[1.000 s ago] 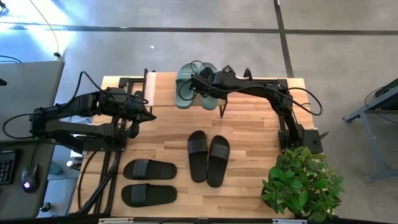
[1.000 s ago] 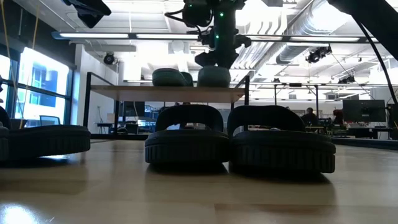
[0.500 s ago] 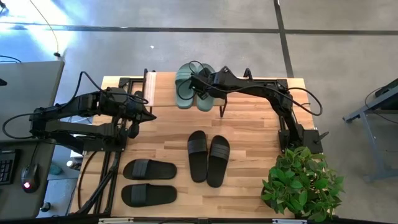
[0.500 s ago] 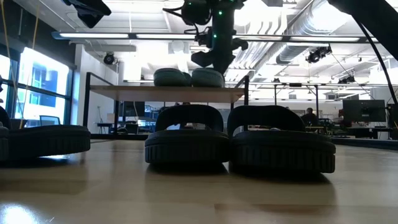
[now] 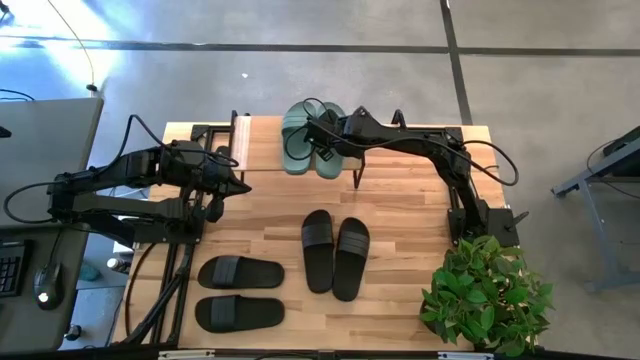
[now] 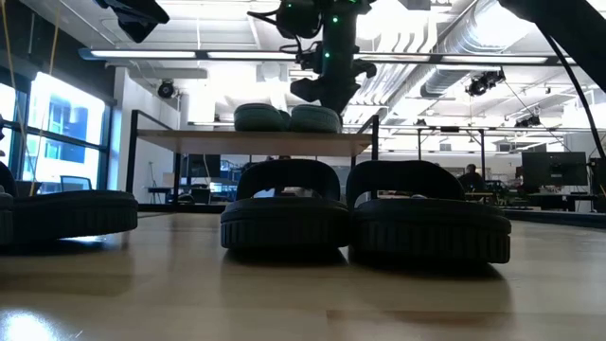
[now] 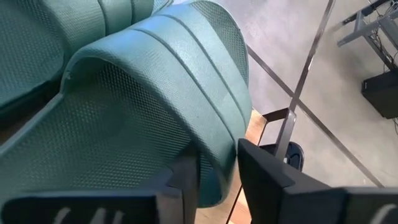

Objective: Pick and place slides into the shelf
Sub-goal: Put the green slide on the shelf, then put the black slide under the shelf

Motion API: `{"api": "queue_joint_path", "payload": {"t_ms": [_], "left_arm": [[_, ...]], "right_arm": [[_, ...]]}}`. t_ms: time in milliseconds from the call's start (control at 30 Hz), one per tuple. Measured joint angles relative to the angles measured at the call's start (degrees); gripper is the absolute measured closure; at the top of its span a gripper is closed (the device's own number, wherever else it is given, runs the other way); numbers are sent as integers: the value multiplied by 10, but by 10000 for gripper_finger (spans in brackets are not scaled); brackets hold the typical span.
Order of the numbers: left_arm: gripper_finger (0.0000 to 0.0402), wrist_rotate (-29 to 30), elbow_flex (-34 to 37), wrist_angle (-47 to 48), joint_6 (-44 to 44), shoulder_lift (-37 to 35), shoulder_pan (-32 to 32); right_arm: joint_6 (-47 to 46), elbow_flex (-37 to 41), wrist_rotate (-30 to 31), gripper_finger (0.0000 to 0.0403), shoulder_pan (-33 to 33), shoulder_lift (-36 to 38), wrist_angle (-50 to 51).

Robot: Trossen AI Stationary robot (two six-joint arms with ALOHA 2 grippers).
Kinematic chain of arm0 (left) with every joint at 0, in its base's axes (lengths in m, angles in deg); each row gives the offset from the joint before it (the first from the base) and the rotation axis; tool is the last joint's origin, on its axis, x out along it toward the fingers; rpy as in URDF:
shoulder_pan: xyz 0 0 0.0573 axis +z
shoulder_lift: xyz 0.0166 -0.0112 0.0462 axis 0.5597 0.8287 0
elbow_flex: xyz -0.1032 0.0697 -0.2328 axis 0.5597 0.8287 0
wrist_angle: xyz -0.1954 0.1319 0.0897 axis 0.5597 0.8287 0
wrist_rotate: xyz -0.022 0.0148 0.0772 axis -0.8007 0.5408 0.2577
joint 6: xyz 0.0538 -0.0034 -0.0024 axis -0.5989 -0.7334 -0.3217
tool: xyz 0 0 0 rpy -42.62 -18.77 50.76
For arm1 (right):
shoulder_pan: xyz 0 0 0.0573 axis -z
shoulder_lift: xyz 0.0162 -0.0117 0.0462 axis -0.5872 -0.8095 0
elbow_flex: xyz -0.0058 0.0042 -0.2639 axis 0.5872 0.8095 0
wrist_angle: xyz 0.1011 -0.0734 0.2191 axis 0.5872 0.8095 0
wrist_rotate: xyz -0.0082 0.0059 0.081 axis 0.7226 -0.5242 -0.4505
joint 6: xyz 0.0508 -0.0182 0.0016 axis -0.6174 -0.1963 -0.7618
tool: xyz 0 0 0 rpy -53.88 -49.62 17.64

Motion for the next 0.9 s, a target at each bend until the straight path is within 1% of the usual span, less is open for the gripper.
{"api": "queue_joint_path", "payload": {"t_ms": [200,500,767,900], "left_arm": [[401,0,0,0,0,0,0],[401,0,0,0,0,0,0],[401,0,0,0,0,0,0],[401,0,0,0,0,0,0]], "right_arm": [[9,0,-3,289,0,1,2],[1,0,-33,289,-2,10,13],[-9,-1,-43,288,-10,39,15],[-16,-1,-70,288,-20,57,33]]}}
